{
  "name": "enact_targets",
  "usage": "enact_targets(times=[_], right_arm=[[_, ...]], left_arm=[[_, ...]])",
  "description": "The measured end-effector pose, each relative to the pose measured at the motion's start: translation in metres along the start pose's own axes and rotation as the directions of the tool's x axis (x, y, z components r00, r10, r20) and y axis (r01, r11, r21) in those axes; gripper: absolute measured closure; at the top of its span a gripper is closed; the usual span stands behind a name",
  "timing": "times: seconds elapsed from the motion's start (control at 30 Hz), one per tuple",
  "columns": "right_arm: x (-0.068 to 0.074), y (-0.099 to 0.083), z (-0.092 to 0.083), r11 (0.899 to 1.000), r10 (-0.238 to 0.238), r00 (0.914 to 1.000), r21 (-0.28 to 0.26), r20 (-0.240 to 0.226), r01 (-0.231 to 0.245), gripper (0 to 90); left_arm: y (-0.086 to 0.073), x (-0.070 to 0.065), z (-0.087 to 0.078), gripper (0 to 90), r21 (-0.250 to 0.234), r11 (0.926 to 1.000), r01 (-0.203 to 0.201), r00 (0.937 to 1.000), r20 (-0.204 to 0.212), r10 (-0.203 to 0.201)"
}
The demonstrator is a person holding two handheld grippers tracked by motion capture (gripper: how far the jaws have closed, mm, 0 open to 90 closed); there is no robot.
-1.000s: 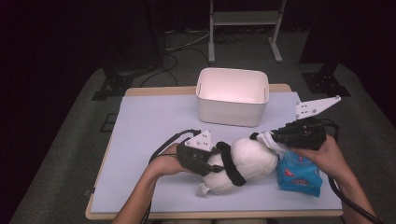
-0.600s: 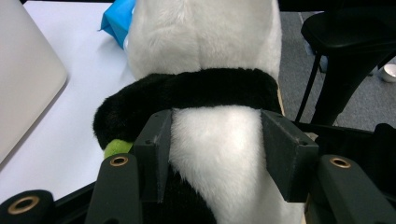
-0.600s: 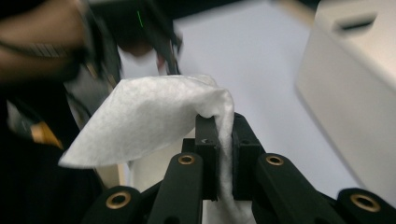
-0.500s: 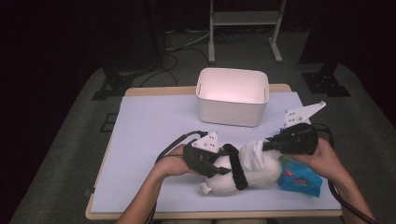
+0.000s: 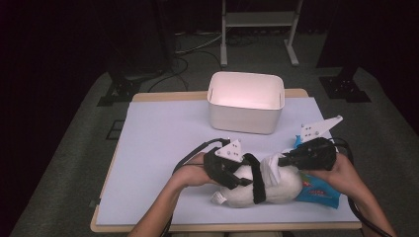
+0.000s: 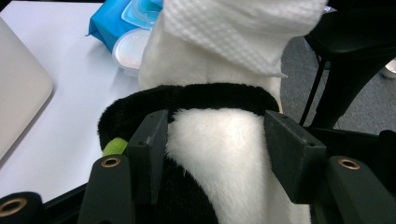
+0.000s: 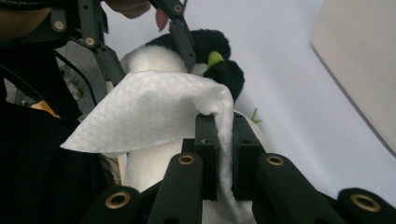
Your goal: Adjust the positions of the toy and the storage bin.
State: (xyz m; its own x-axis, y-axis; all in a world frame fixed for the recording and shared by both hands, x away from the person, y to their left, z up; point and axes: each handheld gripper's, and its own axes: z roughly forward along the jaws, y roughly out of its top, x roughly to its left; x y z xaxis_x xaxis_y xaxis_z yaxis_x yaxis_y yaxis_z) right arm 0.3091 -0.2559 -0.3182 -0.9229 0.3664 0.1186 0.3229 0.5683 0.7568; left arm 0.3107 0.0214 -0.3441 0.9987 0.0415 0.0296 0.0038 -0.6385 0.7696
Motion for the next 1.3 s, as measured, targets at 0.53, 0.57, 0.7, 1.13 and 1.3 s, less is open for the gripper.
enact_targets(times=[0.53, 0.57, 0.7, 1.13, 1.3], right_arm=[[0.002, -0.007, 0.01, 0.996, -0.004, 0.9997, 0.085, -0.024, 0.006, 83.4], [0.0, -0.008, 0.01, 0.997, 0.0, 0.9996, 0.081, -0.028, 0.003, 83.5], [-0.005, -0.015, 0.01, 0.998, 0.019, 0.999, 0.054, -0.04, -0.017, 83.4], [-0.01, -0.022, 0.008, 0.998, 0.043, 0.9982, 0.037, -0.041, -0.042, 83.5], [-0.011, -0.022, 0.008, 0.998, 0.042, 0.9983, 0.037, -0.039, -0.041, 83.5]], left_arm=[[0.007, 0.0, 0.007, 36.8, -0.029, 0.9993, 0.021, 0.9998, -0.007, -0.021], [0.006, 0.0, 0.004, 36.0, -0.037, 0.999, 0.025, 0.9996, -0.011, -0.026], [0.0, 0.002, -0.008, 32.8, -0.063, 0.9967, 0.051, 0.9981, -0.031, -0.053], [-0.042, 0.004, -0.024, 27.6, -0.071, 0.9864, 0.148, 0.9876, -0.043, -0.151], [-0.053, 0.007, -0.021, 26.2, -0.044, 0.9821, 0.183, 0.9827, -0.02, -0.184]])
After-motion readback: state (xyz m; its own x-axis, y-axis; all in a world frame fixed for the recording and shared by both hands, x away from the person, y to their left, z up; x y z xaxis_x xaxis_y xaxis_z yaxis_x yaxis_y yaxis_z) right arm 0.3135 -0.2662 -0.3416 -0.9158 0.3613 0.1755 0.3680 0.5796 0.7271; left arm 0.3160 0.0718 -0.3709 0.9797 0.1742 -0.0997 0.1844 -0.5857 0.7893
